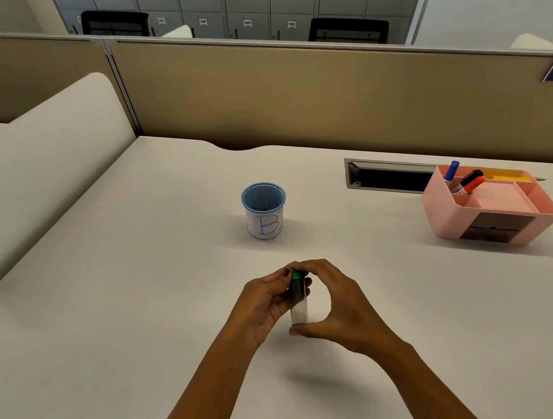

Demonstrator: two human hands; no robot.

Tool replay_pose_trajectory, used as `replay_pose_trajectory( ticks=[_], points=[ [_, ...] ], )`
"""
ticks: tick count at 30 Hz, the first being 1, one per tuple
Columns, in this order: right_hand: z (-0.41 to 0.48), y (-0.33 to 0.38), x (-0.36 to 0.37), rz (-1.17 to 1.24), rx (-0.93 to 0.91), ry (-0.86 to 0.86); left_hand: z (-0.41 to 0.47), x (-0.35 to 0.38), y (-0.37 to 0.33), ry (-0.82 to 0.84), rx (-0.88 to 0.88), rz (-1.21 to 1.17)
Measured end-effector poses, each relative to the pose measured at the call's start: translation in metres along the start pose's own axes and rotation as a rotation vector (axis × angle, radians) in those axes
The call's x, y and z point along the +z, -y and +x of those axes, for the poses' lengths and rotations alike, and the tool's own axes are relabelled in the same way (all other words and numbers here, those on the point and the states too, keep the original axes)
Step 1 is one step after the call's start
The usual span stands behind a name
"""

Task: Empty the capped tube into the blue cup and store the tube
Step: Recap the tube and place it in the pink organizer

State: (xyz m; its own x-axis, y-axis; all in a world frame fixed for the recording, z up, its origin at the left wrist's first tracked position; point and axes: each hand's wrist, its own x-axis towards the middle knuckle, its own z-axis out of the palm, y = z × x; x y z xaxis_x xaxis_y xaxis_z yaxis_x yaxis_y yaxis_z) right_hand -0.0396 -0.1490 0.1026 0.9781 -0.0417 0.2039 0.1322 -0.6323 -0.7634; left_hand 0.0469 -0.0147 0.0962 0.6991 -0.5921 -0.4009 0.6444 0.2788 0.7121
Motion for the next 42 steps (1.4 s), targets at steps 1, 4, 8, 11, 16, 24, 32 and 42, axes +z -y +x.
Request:
replay_pose_trajectory(
  ticks=[1,4,8,11,16,24,32,42],
  points=[
    [0.0,0.001,0.0,0.0,-0.004,-0.02,0.0,0.0,0.0,0.005,0.003,0.005],
    [0.0,0.001,0.002,0.003,-0.015,-0.052,0.0,-0.001,0.001,0.0,0.0,-0.009],
    [0.001,0.0,0.002,0.005,-0.009,-0.06,0.0,0.0,0.001,-0.001,-0.008,-0.006],
    [0.001,0.0,0.003,0.016,0.009,-0.069,0.0,0.001,0.001,-0.009,-0.003,-0.005],
    [-0.003,-0.003,0.006,0.1,0.116,-0.033,0.006,0.002,0.001,-0.093,0.045,-0.03],
    [-0.005,-0.011,0.01,0.288,0.42,-0.334,0.014,0.02,0.007,-0.17,0.165,-0.087],
    [-0.01,-0.015,0.002,0.698,0.573,-0.355,0.022,0.036,0.021,-0.168,0.223,-0.044],
    [-0.029,-0.032,-0.033,0.861,0.603,-0.706,0.045,0.067,0.05,-0.272,0.343,0.54]
  ],
)
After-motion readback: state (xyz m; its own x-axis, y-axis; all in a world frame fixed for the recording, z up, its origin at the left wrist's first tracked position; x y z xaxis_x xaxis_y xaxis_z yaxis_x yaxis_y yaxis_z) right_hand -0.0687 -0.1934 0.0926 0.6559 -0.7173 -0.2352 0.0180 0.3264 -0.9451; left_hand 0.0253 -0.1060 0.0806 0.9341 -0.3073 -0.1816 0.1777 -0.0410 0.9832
